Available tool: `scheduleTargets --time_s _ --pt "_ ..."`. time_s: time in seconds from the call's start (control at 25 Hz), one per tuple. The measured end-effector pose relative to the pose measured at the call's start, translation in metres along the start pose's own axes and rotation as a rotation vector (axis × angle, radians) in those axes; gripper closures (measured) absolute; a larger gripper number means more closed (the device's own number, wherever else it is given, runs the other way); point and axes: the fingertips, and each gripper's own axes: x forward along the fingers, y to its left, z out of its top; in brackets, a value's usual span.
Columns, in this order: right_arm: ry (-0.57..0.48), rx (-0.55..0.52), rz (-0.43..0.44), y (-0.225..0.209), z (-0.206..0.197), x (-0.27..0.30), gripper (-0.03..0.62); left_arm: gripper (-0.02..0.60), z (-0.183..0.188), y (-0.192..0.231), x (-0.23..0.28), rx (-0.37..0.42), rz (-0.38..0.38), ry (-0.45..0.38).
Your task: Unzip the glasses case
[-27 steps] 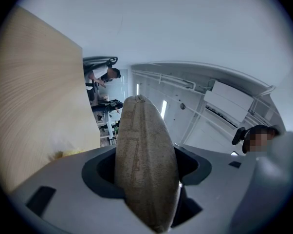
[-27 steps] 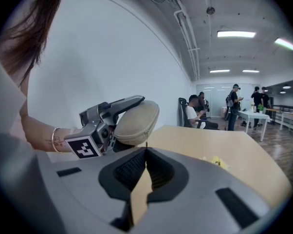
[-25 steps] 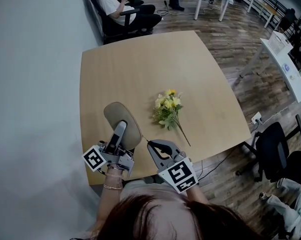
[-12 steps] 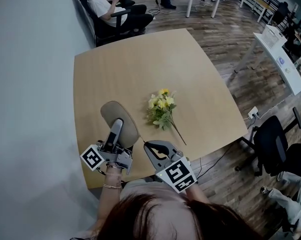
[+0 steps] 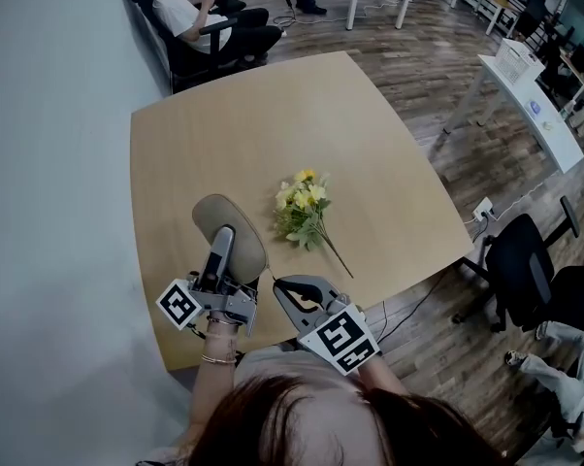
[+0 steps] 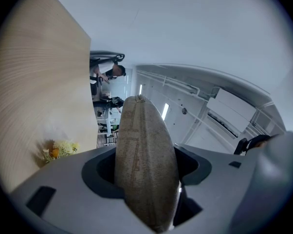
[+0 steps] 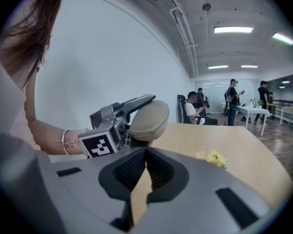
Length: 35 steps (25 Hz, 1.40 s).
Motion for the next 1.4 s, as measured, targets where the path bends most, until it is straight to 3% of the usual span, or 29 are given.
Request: scheduleTargets --time_s 0.68,1.2,1.4 --pt "0.069 -0.002 0.017 0.039 -0.009 0.024 0.576 0.293 0.017 0.013 -0.024 -0.101 0.005 -0.038" --pt "0.143 -0.006 0.087 0.080 -0.015 0.051 0.576 0.293 0.041 0.023 -0.055 -0.182 0.025 -0.083" --pt "0.157 0.078 0.157 0.094 -0.011 0.054 0.576 0.293 0.046 0.019 -0.061 -0.187 0.020 -0.057"
